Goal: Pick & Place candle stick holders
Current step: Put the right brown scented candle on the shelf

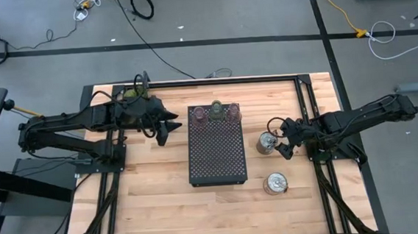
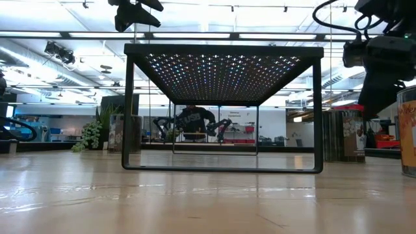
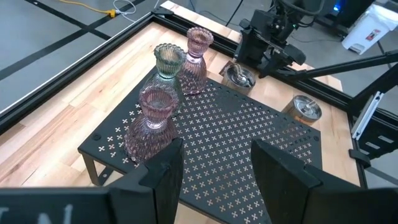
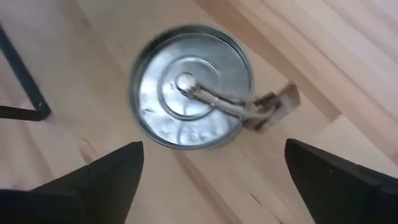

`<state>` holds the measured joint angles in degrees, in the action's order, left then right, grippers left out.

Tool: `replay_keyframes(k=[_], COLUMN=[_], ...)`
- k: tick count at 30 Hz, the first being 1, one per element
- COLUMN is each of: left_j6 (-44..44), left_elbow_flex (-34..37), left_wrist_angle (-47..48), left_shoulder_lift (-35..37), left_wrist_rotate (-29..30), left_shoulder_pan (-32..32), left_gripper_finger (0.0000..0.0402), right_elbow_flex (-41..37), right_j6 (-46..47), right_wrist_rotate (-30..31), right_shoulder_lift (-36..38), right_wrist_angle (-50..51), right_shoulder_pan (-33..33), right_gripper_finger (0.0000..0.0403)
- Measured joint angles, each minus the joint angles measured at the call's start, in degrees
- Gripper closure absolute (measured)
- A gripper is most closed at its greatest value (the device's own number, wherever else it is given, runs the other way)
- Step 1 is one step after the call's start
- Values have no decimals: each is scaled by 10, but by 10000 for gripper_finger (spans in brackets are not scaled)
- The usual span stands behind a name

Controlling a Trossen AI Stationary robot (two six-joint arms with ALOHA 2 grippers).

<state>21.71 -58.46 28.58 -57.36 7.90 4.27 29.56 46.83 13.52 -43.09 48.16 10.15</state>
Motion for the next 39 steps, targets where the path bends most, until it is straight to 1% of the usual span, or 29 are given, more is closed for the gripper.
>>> replay_keyframes(k=[4, 6, 9, 13, 21, 28, 35, 39], left_j6=[0, 0, 0, 0, 0, 0, 0, 0], left_elbow_flex=[0, 0, 0, 0, 0, 0, 0, 0], left_wrist_angle=[0, 0, 0, 0, 0, 0, 0, 0], left_shoulder_lift=[0, 0, 0, 0, 0, 0, 0, 0], left_wrist_rotate=[0, 0, 0, 0, 0, 0, 0, 0], left_shoulder_pan=[0, 0, 0, 0, 0, 0, 0, 0], left_gripper_finger=[211, 211, 211, 211, 211, 211, 211, 211], right_elbow_flex=[0, 0, 0, 0, 0, 0, 1, 1], right_j6=[-21, -49, -53, -31, -38, -61, -71, -69], right_wrist_rotate=[-7, -6, 0, -4, 4, 8, -16, -8], right_shoulder_lift=[0, 0, -1, -13, -63, -86, -103, -113], right_wrist_angle=[-55, -75, -73, -60, -66, -116, -120, -127], right_shoulder_pan=[0, 0, 0, -3, -6, -17, -32, -32], right_gripper_finger=[4, 6, 6, 7, 7, 7, 7, 7])
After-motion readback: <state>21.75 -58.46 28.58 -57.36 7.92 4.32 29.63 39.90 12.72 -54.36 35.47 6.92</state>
